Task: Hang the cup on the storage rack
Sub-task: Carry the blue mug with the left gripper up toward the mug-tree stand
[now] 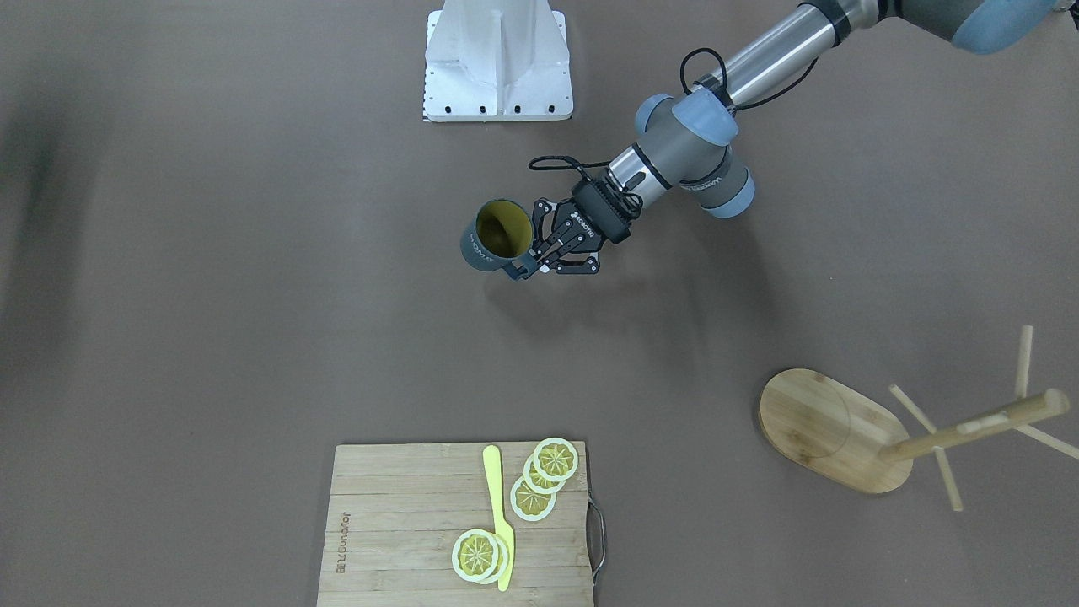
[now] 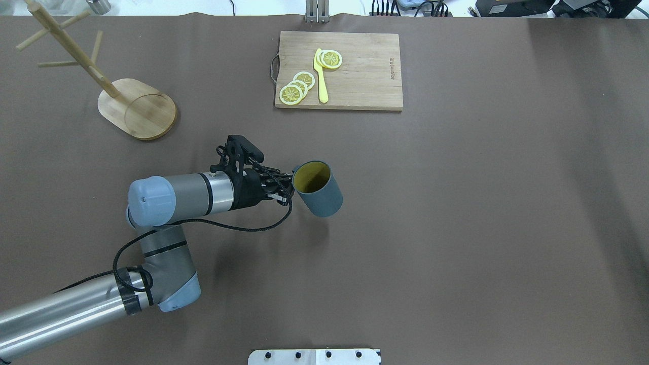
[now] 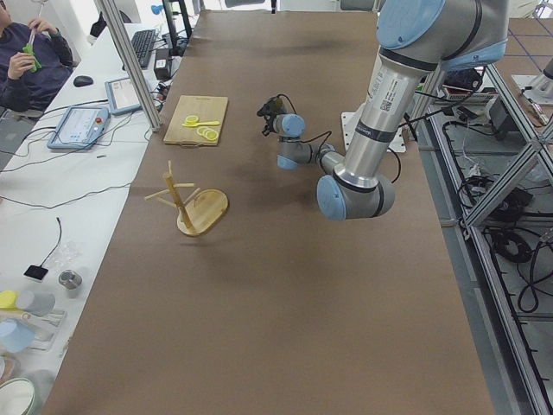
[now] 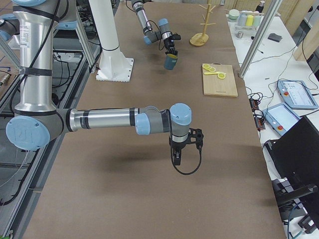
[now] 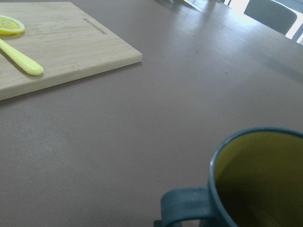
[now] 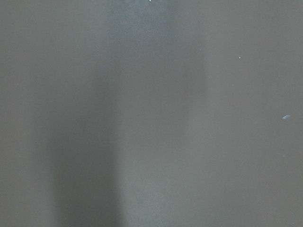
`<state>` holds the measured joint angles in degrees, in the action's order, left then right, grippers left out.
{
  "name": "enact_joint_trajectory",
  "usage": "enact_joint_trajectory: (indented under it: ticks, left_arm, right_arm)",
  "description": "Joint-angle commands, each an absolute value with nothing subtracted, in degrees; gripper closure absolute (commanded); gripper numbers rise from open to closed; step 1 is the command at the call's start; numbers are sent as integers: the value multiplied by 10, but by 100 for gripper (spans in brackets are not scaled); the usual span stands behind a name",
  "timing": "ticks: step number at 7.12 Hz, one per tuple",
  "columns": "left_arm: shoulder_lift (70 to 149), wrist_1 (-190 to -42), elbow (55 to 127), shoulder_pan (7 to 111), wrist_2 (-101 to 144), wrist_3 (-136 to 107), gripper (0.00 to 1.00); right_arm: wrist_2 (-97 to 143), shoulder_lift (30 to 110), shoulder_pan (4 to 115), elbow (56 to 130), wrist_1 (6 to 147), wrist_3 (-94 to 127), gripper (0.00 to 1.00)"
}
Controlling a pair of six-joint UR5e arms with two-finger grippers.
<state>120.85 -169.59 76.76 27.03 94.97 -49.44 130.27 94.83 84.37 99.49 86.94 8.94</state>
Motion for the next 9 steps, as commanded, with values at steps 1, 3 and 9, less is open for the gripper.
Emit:
enact_joint_trajectory:
  ticks: [1,3,9]
  left_arm:
    - [1208,-1699,776,288,954,-669,100]
    - [1205,-1735,776,293,954,-867,100]
    - [1208,-1800,777,358,896,-1245,100]
  right_arm:
    - [1303,949,844,996,869,90,0]
    - [1303,949,844,996,869,90,0]
    - [1303,948,844,997,869,90,0]
